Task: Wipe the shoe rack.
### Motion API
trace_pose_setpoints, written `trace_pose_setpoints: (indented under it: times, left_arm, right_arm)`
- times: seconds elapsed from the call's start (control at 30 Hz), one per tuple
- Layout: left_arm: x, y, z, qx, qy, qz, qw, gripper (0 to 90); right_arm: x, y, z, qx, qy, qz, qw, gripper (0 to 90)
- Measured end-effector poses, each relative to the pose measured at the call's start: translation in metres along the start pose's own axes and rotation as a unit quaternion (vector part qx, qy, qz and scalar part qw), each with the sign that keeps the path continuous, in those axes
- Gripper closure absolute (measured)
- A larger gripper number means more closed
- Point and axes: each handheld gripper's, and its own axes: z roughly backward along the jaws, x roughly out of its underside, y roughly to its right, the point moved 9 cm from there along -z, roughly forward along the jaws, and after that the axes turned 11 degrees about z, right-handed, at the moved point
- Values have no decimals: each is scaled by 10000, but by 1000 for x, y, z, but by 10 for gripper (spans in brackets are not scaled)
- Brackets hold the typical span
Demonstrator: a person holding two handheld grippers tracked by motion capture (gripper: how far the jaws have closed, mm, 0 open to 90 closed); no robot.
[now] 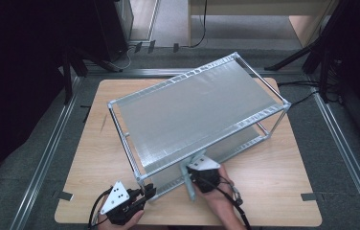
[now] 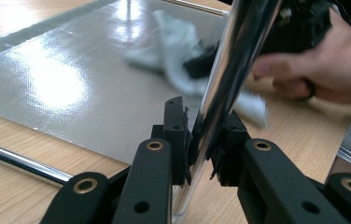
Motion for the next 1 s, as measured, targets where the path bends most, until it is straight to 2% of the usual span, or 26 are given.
trace_pose_setpoints:
  times: [0.1, 0.17, 0.2, 0.27, 0.3, 0.37, 0.43, 0.47, 0.5, 0.6, 0.63, 0.67, 0.7, 0.77, 0.8, 0.87, 0.93, 1.0]
  left_arm:
    - [0, 0, 0, 0, 1, 3, 10000, 785]
    - [0, 0, 0, -3, 3, 5, 10000, 785]
    - [0, 0, 0, -4, 2, 3, 10000, 785]
    - [0, 0, 0, -5, 2, 5, 10000, 785]
    - [0, 0, 0, -7, 3, 5, 10000, 785]
    - [0, 0, 0, -5, 2, 2, 10000, 785]
    - [0, 0, 0, -14, 14, 23, 10000, 785]
    - [-1, -1, 0, -27, 22, 24, 10000, 785]
    - [-1, -1, 0, -28, 26, 28, 10000, 785]
    - [-1, -1, 0, -37, 24, 25, 10000, 785]
    - [-1, -2, 0, -44, 22, 23, 10000, 785]
    - [-1, -2, 0, -46, 22, 32, 10000, 785]
    - [-1, -2, 0, -51, 25, 35, 10000, 785]
    - [-1, -2, -1, -56, 31, 42, 10000, 785]
    - [-1, -3, -1, -62, 33, 33, 10000, 785]
    - [-2, -3, -1, -77, 34, 25, 10000, 785]
    - [-2, -4, -1, -82, 30, 27, 10000, 785]
    - [-2, -4, -1, -88, 37, 22, 10000, 786]
  right_arm:
    - [14, 40, 10, 391, -72, -398, 9984, 834]
    - [22, 62, 18, 624, -109, -542, 9965, 834]
    - [28, 78, 23, 792, -123, -688, 9944, 834]
    - [36, 99, 31, 1006, -156, -859, 9911, 834]
    - [42, 114, 37, 1191, -188, -962, 9880, 834]
    - [51, 133, 47, 1411, -219, -1157, 9830, 834]
    - [64, 153, 61, 1688, -278, -1370, 9757, 834]
    - [68, 158, 66, 1745, -277, -1441, 9737, 834]
    - [74, 165, 75, 1858, -261, -1567, 9697, 834]
    - [90, 178, 93, 2097, -306, -1789, 9608, 818]
    - [95, 182, 99, 2172, -332, -1904, 9568, 750]
    - [96, 186, 105, 2244, -234, -1977, 9539, 610]
    - [93, 190, 111, 2289, -55, -2052, 9515, 513]
    - [85, 196, 122, 2272, 251, -2169, 9490, 440]
    - [77, 201, 129, 2319, 426, -2165, 9474, 441]
    - [65, 211, 134, 2386, 616, -2085, 9465, 503]
    - [54, 222, 131, 2453, 663, -2036, 9455, 576]
    - [44, 237, 124, 2553, 700, -2088, 9414, 633]
